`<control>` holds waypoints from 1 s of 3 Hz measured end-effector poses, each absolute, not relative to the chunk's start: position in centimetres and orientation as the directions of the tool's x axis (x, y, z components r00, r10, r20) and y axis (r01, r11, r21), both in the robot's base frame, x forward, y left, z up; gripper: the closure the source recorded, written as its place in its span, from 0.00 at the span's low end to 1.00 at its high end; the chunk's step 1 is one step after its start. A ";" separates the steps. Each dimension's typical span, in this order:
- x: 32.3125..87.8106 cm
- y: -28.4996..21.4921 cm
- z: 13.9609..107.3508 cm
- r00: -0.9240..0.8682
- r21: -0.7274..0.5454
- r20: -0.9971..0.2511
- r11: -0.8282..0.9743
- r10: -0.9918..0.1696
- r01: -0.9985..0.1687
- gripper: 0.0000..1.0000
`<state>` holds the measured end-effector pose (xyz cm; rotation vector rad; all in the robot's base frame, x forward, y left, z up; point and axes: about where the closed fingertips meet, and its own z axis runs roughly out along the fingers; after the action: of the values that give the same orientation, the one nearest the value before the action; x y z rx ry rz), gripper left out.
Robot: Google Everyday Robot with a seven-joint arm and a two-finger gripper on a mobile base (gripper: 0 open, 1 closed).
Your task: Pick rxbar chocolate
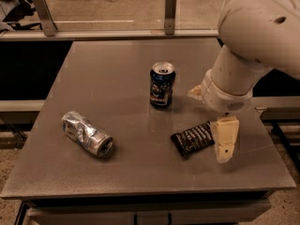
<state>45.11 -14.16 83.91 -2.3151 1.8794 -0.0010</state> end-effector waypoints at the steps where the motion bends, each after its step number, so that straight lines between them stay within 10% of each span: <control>1: 45.1 -14.2 83.9 0.209 -0.126 -0.099 -0.196 -0.973 -0.972 0.18; 3: 45.1 -14.1 83.9 0.211 -0.126 -0.098 -0.198 -0.973 -0.972 0.65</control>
Offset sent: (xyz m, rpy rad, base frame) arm -0.0002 -0.0002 0.0001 -0.0003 -0.0018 -0.0014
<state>45.06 -14.09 83.86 -2.3148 1.8783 -0.0047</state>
